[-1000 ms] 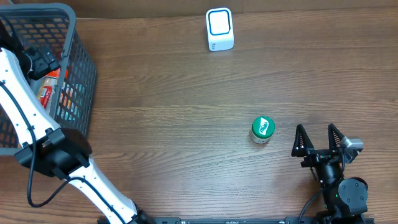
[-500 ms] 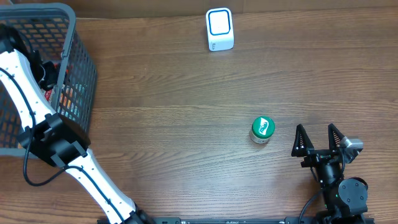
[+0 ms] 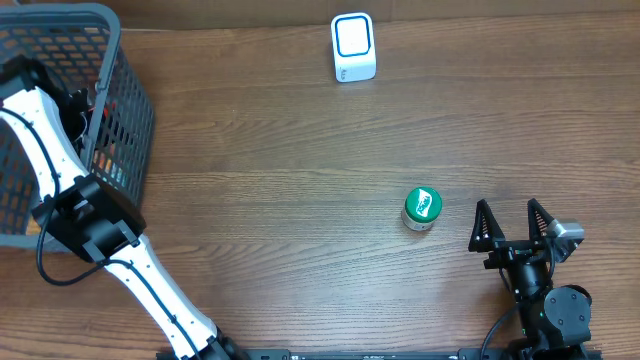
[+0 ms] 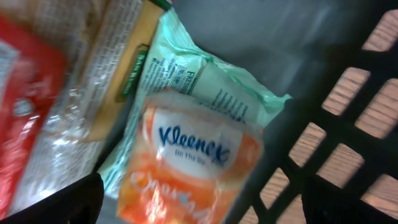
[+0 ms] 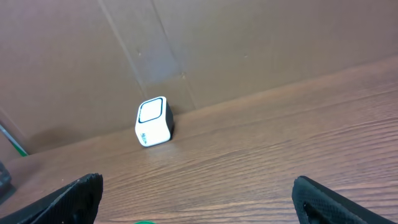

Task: Scan the item barcode

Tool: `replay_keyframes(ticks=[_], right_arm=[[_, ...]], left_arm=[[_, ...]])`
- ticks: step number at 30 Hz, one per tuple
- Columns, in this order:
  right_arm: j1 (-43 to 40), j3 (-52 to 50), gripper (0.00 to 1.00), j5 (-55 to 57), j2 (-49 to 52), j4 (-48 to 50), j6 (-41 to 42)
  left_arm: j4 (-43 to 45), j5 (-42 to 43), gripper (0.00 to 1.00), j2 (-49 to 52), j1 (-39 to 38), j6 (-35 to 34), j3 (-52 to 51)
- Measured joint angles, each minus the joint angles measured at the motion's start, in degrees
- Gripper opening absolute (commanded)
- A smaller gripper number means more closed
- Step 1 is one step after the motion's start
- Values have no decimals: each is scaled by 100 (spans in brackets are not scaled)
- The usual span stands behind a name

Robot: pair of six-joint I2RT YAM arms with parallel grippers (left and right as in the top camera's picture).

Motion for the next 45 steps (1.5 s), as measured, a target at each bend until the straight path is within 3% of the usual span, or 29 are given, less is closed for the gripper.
replay_keyframes(ticks=[10, 21, 26, 34, 45], right_arm=[[0, 0, 100, -2, 0, 0, 2], [0, 0, 100, -2, 0, 0, 0], [0, 0, 100, 0, 0, 0, 0], [0, 0, 100, -2, 0, 0, -2], [0, 0, 100, -4, 0, 0, -2]], left_arm=[[70, 61, 85, 223, 59, 59, -2], [487, -48, 91, 175, 59, 98, -472], [717, -90, 89, 74, 59, 120, -881], [767, -201, 67, 20, 63, 125, -1001], [308, -85, 58, 9, 61, 44, -883]])
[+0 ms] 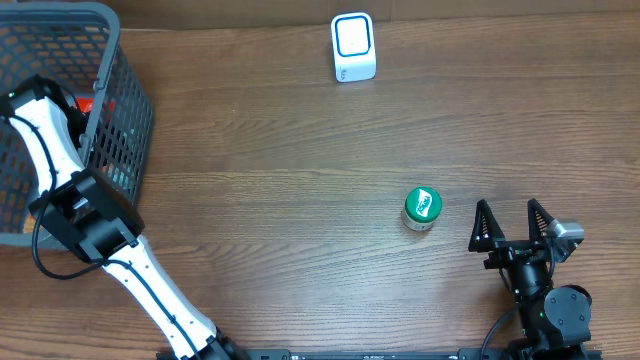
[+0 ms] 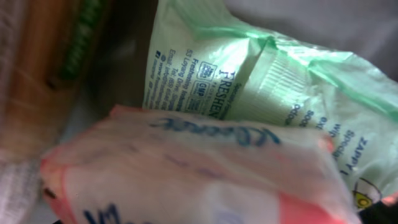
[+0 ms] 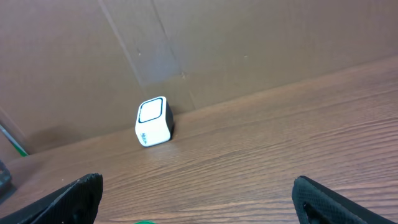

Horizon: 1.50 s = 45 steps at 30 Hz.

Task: Scan the item barcode

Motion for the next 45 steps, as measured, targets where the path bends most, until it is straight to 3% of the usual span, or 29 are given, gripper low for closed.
replay_keyframes(ticks=[8, 14, 20, 24, 36, 45], right_arm=[[0, 0, 100, 2, 0, 0, 2], [0, 0, 100, 2, 0, 0, 2], [0, 0, 100, 4, 0, 0, 0], [-2, 0, 100, 2, 0, 0, 2], [0, 0, 100, 2, 0, 0, 2], [0, 0, 100, 2, 0, -2, 4]], left_arm=[[-339, -13, 57, -131, -2, -437, 859], [-313, -208, 61, -1202, -2, -793, 1121], [-308, -262, 74, -2260, -2, -935, 1353], [-345, -293, 100, -2393, -2, -968, 1246], [323, -334, 100, -2026, 68, -977, -151], [682, -92, 100, -1679, 59, -634, -651]])
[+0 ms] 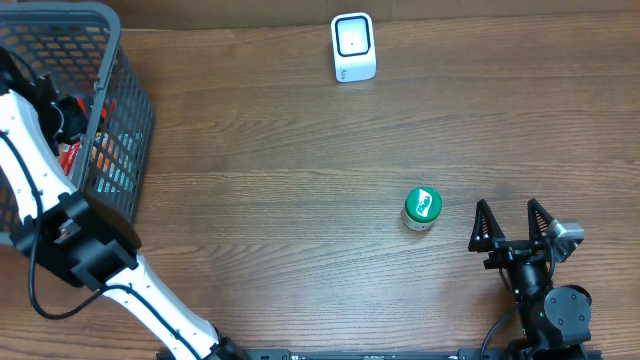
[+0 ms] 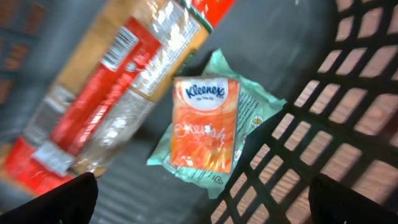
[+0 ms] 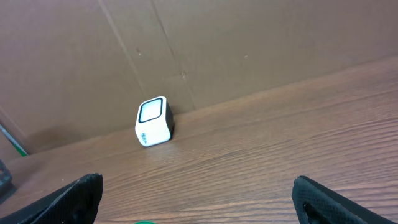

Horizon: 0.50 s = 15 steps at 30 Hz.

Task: Scan the item barcode

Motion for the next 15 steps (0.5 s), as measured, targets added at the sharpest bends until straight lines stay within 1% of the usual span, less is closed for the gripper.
replay_keyframes(ticks=[10, 15], right_arm=[[0, 0, 100, 2, 0, 0, 0], [0, 0, 100, 2, 0, 2, -2]], left_arm=[[44, 378, 100, 737, 20, 417, -46], [-7, 501, 100, 1132, 28, 522, -48]])
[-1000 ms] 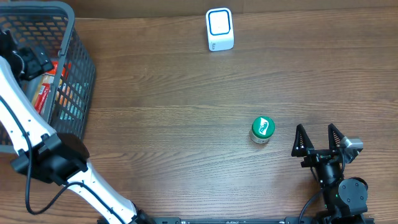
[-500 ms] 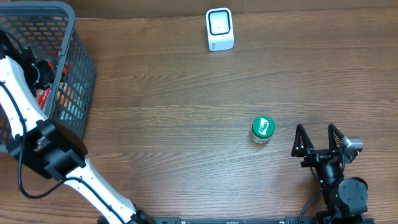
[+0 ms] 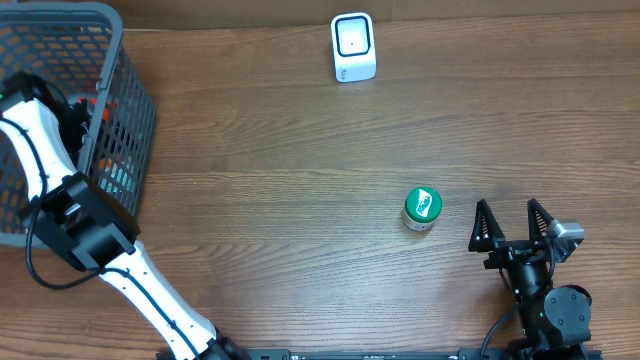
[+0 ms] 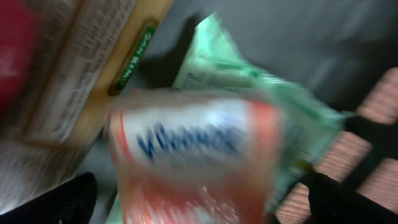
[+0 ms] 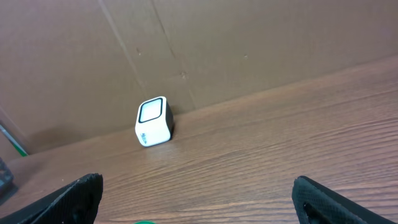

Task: Scan the item barcode

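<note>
In the left wrist view a blurred orange-and-white Kleenex pack [image 4: 193, 155] fills the frame, lying on a green wipes pack [image 4: 261, 93] inside the basket. My left gripper [image 4: 205, 205] is open close above it, with one fingertip on each side and the jaws not touching the pack. Seen from overhead, the left arm [image 3: 35, 120] reaches into the grey basket [image 3: 120, 60]. The white scanner [image 3: 353, 47] stands at the table's far edge. My right gripper [image 3: 510, 228] is open and empty near the front right.
A green-lidded jar [image 3: 422, 209] stands left of the right gripper. A brown packet with printed text [image 4: 81, 81] lies beside the Kleenex pack. The basket's black mesh wall [image 4: 373, 124] is close on the right. A brown cardboard wall [image 5: 249, 43] backs the table.
My left gripper was high above the Kleenex pack, with the whole pack small in view. Now it is low over the pack, still open. The right arm has not moved.
My left gripper first hung open a short way above the Kleenex pack in the basket. Then it was so close that the pack filled the view. Then it stood high with the pack still lying there, and now it is low again. The right arm stayed still.
</note>
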Tool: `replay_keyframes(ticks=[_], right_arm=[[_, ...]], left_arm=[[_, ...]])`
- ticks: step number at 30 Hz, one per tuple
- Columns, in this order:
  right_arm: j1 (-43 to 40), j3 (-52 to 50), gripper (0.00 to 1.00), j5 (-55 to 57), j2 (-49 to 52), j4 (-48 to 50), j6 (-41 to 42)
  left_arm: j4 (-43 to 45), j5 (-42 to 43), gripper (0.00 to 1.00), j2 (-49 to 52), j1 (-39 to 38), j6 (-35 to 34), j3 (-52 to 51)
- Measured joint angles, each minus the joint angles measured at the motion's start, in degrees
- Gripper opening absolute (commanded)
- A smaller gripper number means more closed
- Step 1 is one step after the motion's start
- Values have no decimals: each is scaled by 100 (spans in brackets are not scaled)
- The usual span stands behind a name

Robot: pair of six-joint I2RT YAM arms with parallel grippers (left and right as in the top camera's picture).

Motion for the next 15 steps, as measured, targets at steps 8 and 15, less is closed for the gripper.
replay_keyframes(ticks=[8, 15], right_arm=[[0, 0, 100, -2, 0, 0, 4], [0, 0, 100, 0, 0, -2, 0]], left_arm=[[-92, 39, 67, 234, -15, 87, 46], [-175, 81, 57, 251, -15, 133, 107]])
